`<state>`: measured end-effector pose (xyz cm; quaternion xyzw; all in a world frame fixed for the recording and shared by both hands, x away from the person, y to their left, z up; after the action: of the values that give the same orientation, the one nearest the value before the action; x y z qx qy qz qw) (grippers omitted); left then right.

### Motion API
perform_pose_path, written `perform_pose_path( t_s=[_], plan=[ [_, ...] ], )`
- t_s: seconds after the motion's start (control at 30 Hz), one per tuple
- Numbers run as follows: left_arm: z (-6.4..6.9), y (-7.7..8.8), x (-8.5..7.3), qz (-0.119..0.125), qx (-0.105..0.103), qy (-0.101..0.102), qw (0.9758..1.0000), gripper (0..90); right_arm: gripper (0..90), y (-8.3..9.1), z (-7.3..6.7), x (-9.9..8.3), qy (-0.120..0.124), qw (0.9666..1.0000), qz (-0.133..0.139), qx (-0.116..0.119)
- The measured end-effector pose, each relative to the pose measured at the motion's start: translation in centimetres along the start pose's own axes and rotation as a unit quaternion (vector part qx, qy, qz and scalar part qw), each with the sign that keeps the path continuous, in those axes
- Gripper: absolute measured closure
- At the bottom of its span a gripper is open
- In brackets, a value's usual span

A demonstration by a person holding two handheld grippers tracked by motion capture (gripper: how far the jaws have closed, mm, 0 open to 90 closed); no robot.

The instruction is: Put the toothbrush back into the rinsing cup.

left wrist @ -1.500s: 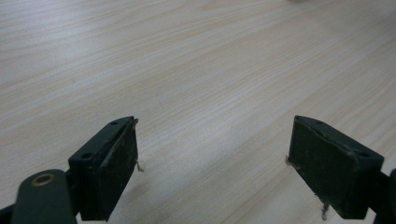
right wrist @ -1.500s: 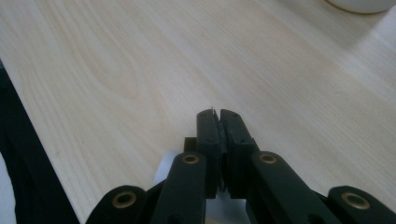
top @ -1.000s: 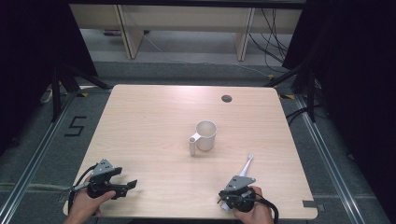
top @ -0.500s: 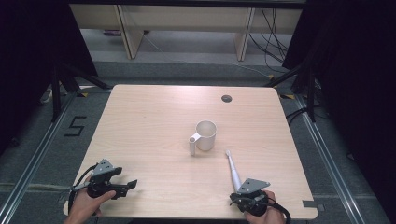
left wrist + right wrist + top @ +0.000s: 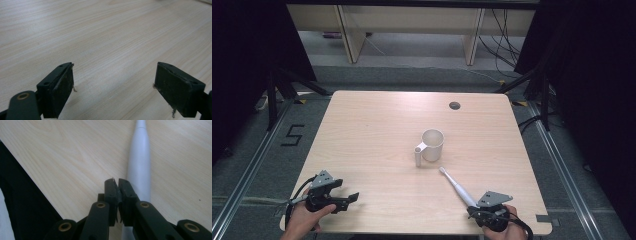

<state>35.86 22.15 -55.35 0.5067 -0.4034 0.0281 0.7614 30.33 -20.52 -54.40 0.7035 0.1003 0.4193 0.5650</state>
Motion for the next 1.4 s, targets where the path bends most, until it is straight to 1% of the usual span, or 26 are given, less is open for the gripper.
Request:
perform_pose_path(
  t_s=[0.03, 0.07, 0.1, 0.13, 0.17, 0.2, 0.23, 0.3, 0.33, 0.37, 0.43, 0.47, 0.5, 0.57, 0.67, 0.73, 0.77, 0.8, 0.83, 0.87, 0.97, 1.07, 1.1, 1.17, 1.27, 1.4],
  plan=[
    [0.0, 0.0, 0.0, 0.001, 0.0, 0.0, 1.0, 15.2, 86.3, 0.3, 0.1, -0.2, -0.006, 0.9999, -0.01, 0.0],
    [0.0, 0.0, 0.0, 0.001, 0.0, 0.001, 1.0, 15.2, 86.3, 0.2, 0.2, -0.2, -0.01, 0.9999, -0.003, -0.002],
    [0.0, 0.0, 0.0, 0.002, 0.0, 0.002, 1.0, 15.2, 86.3, 0.3, 0.3, -0.3, -0.007, 1.0, -0.004, -0.001],
    [0.0, 0.0, 0.0, 0.001, 0.0, 0.001, 1.0, 15.2, 86.3, 0.5, 0.3, -0.5, -0.012, 0.9999, -0.012, -0.001],
    [0.0, 0.0, 0.0, 0.002, 0.0, 0.001, 1.0, 15.2, 86.3, 0.5, 0.2, -0.6, -0.027, 0.9996, -0.011, 0.002],
    [0.0, 0.0, 0.0, 0.002, 0.0, 0.001, 1.0, 15.2, 86.4, 0.5, 0.6, -0.6, -0.009, 0.9999, -0.01, -0.004],
    [0.0, 0.0, 0.0, 0.001, 0.0, 0.001, 1.0, 15.3, 86.4, 0.4, 0.6, -0.6, -0.013, 0.9999, -0.003, -0.008],
    [0.0, 0.0, 0.0, 0.0, 0.001, 0.0, 1.0, 15.2, 86.4, 0.6, 0.8, -0.9, -0.019, 0.9997, -0.013, -0.007],
    [0.0, 0.0, 0.0, 0.0, 0.001, 0.001, 1.0, 15.2, 86.3, 0.7, 1.0, -0.9, -0.012, 0.9998, -0.013, -0.006],
    [0.0, 0.0, 0.0, 0.0, 0.001, 0.001, 1.0, 15.2, 86.3, 0.6, 1.0, -0.9, -0.018, 0.9998, -0.004, -0.01],
    [0.0, 0.0, 0.0, 0.0, 0.001, 0.001, 1.0, 15.2, 85.9, 0.8, 1.2, -0.9, -0.009, 0.9999, -0.008, -0.01],
    [0.0, 0.0, 0.0, 0.0, 0.001, 0.001, 1.0, 15.2, 85.2, 1.0, 1.0, -0.9, -0.02, 0.9997, -0.014, -0.003],
    [0.0, -0.1, 0.0, 0.0, 0.001, 0.002, 1.0, 15.2, 84.0, 1.0, 0.9, -0.7, -0.025, 0.9997, -0.003, -0.009],
    [-0.1, -0.1, -0.1, -0.002, 0.002, 0.001, 1.0, 15.2, 82.2, 1.4, 1.1, -0.4, -0.004, 0.9999, 0.0, -0.011],
    [-0.1, -0.2, -0.1, -0.002, 0.003, -0.001, 1.0, 15.2, 78.2, 2.1, 1.1, 0.3, 0.002, 0.9997, 0.002, -0.024],
    [-0.1, -0.2, -0.1, 0.001, 0.002, 0.001, 1.0, 15.2, 71.9, 2.4, 1.3, 0.7, 0.003, 0.9993, -0.006, -0.038],
    [-0.4, 0.0, -0.3, -0.013, 0.007, -0.014, 0.9998, 15.2, 67.5, 2.5, 1.4, 0.9, 0.001, 0.9988, -0.011, -0.047],
    [-0.4, 0.0, -0.3, -0.012, 0.007, -0.013, 0.9998, 15.2, 64.7, 2.5, 1.6, 1.1, 0.002, 0.9985, -0.012, -0.053],
    [-0.2, -0.2, -0.1, 0.001, 0.003, 0.002, 1.0, 15.2, 61.9, 2.5, 1.7, 1.2, -0.004, 0.9982, -0.017, -0.058],
    [-0.4, 0.0, -0.3, -0.012, 0.007, -0.012, 0.9998, 15.2, 59.9, 2.4, 1.7, 1.2, -0.008, 0.9978, -0.022, -0.061],
    [-0.4, 0.0, -0.3, -0.013, 0.007, -0.012, 0.9998, 15.2, 55.4, 2.2, 2.1, 1.6, 0.001, 0.997, -0.033, -0.071],
    [-0.5, 0.0, -0.3, -0.012, 0.006, -0.011, 0.9998, 15.3, 53.5, 1.8, 2.1, 1.8, 0.012, 0.9963, -0.048, -0.07],
    [-0.3, -0.2, -0.1, -0.001, 0.004, 0.002, 1.0, 15.2, 53.0, 1.7, 2.1, 1.9, 0.015, 0.9961, -0.053, -0.07],
    [-0.3, -0.2, -0.1, -0.001, 0.005, 0.001, 1.0, 15.3, 52.3, 1.3, 2.2, 2.2, 0.024, 0.9954, -0.062, -0.068],
    [-0.3, -0.1, -0.1, -0.001, 0.004, 0.001, 1.0, 15.2, 50.5, 0.8, 2.0, 2.5, 0.027, 0.9947, -0.079, -0.059],
    [-0.3, 0.0, -0.2, -0.006, 0.004, 0.003, 1.0, 15.3, 50.5, 0.1, 2.1, 3.0, 0.039, 0.9931, -0.095, -0.056]
  ],
)
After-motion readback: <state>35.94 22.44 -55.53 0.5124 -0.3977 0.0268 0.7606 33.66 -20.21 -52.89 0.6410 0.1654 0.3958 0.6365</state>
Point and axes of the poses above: each handheld gripper's, and its own axes: y roughly backward along the jaws, x roughly out of its top, z roughly to its right, the point moved 7 cm from there along -y, roughly forward along the jaws, and after that the axes turned 11 degrees about -z, right-handed, at the moved point
